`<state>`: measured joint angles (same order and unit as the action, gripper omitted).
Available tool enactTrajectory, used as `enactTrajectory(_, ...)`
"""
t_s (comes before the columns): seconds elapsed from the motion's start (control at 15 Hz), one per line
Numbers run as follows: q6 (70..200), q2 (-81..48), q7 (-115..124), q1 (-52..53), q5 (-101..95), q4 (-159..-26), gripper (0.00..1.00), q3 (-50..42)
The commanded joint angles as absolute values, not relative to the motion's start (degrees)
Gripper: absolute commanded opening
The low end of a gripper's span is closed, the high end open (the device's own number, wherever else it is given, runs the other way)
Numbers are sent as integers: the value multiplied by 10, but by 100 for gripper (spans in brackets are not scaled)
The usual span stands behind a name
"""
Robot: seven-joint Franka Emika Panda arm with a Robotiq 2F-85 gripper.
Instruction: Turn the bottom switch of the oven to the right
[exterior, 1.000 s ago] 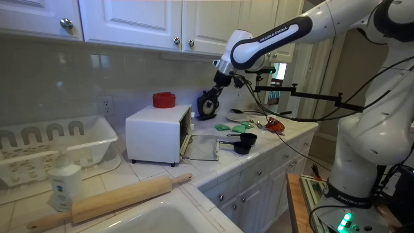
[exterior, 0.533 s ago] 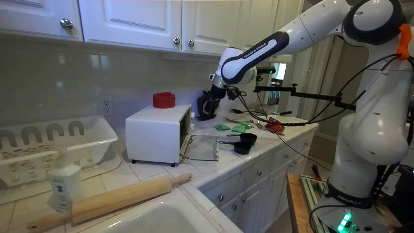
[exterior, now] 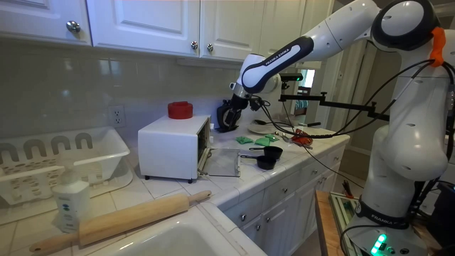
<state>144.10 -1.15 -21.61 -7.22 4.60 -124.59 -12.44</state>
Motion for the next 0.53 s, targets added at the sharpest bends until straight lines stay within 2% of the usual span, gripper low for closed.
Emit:
enactTrajectory(0.0,1439,-69,-323,-104,111,-1192,100,-121)
enactTrajectory(0.47,1459,-164,-451,-163,227,-1098,100,-75)
